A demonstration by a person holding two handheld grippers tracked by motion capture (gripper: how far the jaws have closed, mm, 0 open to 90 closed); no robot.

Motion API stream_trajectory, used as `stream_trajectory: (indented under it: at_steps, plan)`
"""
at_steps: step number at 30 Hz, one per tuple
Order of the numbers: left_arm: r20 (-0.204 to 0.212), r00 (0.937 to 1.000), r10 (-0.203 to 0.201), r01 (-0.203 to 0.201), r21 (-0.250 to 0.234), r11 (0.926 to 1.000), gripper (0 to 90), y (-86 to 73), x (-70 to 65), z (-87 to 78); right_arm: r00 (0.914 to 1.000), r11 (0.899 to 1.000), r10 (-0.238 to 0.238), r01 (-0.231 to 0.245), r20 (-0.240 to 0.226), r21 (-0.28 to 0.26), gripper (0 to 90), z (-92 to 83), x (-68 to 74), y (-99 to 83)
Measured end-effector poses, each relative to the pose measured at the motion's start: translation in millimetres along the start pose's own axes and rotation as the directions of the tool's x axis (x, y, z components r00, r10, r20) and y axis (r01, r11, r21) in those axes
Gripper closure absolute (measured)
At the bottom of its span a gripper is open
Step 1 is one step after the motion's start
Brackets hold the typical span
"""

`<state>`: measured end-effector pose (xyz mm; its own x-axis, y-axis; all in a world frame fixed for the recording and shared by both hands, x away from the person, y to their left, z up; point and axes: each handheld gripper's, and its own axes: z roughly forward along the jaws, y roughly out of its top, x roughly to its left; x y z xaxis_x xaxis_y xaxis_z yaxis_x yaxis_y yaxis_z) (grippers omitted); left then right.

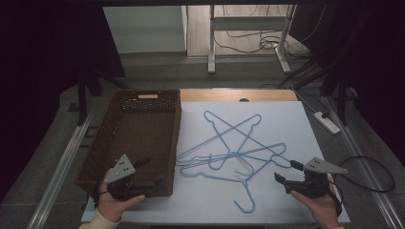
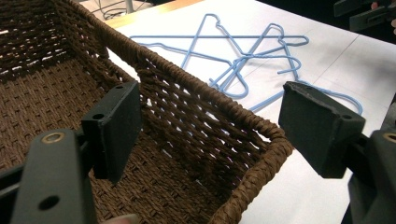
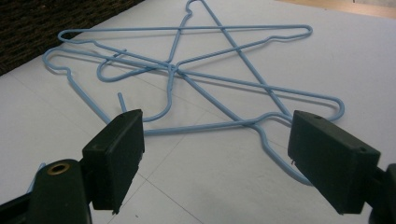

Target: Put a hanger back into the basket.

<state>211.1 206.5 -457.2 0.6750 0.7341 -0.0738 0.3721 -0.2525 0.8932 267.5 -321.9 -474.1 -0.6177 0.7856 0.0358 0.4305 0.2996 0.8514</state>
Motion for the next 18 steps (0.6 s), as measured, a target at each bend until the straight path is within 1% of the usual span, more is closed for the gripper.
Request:
stream_trajectory:
  at_steps: [18]
  plan:
    - [0.004, 1.0000, -0.006, 0.006, 0.009, 0.9999, 22.5, -1.7, -1.9, 0.7, 0.9998, 1.000, -0.009, 0.008, 0.015, 0.013, 21.5, 2.3, -0.2, 1.4]
